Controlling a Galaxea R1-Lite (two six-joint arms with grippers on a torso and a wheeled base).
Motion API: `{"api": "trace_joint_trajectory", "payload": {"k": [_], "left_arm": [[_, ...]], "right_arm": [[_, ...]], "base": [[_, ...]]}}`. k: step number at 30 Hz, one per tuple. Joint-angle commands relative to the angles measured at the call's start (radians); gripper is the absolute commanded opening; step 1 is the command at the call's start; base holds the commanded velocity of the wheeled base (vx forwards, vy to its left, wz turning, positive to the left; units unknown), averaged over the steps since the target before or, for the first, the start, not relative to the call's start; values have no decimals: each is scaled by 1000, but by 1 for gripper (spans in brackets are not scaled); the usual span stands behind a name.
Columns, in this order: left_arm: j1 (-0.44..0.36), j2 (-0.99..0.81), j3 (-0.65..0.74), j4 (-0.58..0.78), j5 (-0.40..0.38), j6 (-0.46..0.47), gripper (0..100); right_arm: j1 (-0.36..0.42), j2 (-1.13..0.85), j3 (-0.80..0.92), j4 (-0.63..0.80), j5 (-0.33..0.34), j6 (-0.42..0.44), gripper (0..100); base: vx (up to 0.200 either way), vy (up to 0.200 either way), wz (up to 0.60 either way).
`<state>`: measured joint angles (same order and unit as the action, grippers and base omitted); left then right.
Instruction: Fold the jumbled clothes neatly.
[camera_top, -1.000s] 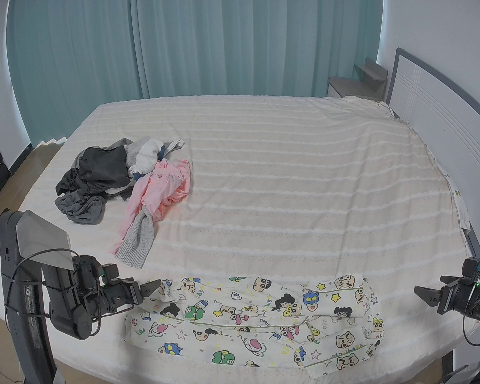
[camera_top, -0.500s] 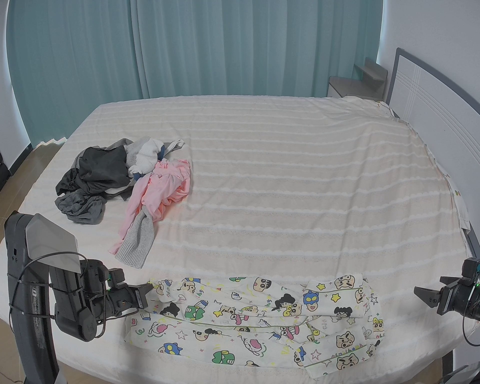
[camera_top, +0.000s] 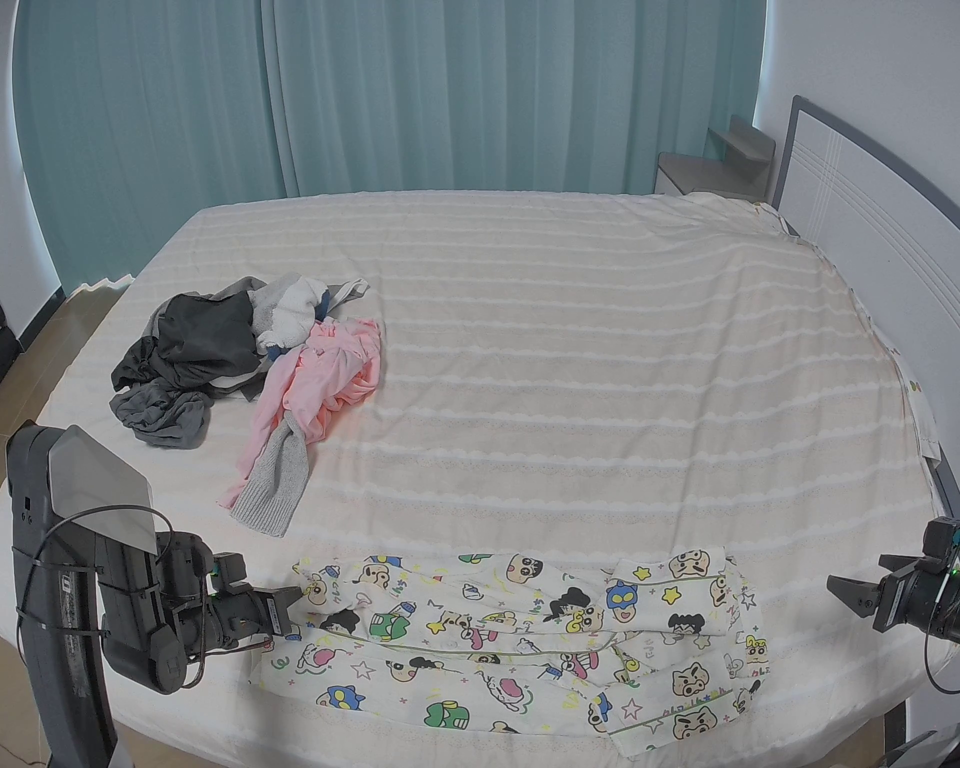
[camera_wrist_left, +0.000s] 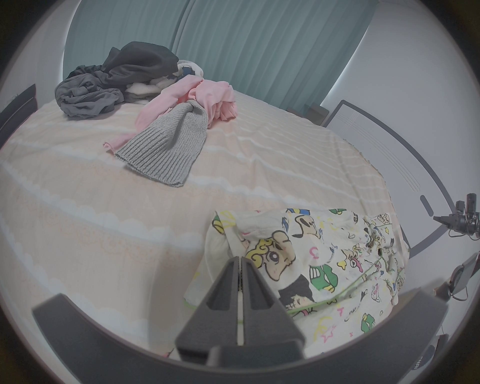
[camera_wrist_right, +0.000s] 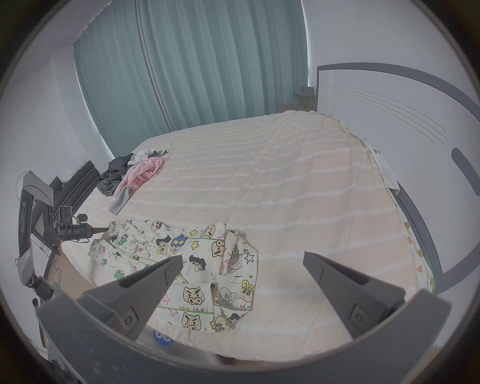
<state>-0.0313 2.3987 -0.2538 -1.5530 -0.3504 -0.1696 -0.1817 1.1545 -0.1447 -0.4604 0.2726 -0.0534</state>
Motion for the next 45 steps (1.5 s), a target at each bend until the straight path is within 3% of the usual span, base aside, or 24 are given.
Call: {"api": "trace_joint_trajectory", "payload": {"k": [1, 7, 15, 31, 34, 39, 45], "left_arm": [[1, -24, 41, -18, -5, 2, 0], [7, -26, 51, -12, -5, 5, 0], [80, -10, 77, -6, -5, 105, 0], [111, -46, 88, -18, -9, 108, 0], [114, -105, 111, -18, -16, 33, 0], [73, -233, 139, -18, -5, -219, 0], [74, -217, 134, -18, -22, -347, 0]], "right_arm": [[1, 1, 0, 0, 0, 0, 100], [2, 1, 0, 0, 0, 0, 100], [2, 1, 2, 0, 0, -2, 100], [-1, 11, -6, -4, 14, 4, 100], [-2, 27, -9, -7, 30, 9, 100], [21, 87, -50, -1, 59, 26, 100], [76, 292, -214, 5, 59, 26, 100]], "base": [[0, 0, 0], [0, 0, 0], [0, 0, 0], [0, 0, 0], [0, 0, 0], [0, 0, 0], [0, 0, 0]]}}
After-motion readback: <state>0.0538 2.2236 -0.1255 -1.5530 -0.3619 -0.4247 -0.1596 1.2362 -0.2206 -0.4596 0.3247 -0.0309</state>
